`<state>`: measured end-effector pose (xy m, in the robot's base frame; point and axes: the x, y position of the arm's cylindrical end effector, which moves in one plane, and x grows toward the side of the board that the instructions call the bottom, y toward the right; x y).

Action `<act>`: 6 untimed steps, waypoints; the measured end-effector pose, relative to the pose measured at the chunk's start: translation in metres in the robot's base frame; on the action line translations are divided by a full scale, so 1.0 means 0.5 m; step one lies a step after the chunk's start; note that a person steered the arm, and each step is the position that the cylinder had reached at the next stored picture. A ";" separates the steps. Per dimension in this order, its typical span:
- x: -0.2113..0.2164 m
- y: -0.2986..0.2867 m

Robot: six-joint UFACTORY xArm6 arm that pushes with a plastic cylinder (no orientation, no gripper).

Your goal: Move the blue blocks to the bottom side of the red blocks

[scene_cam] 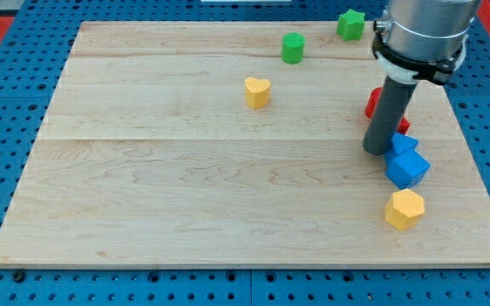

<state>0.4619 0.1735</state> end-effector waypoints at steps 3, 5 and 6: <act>0.014 -0.042; 0.180 -0.088; 0.184 -0.104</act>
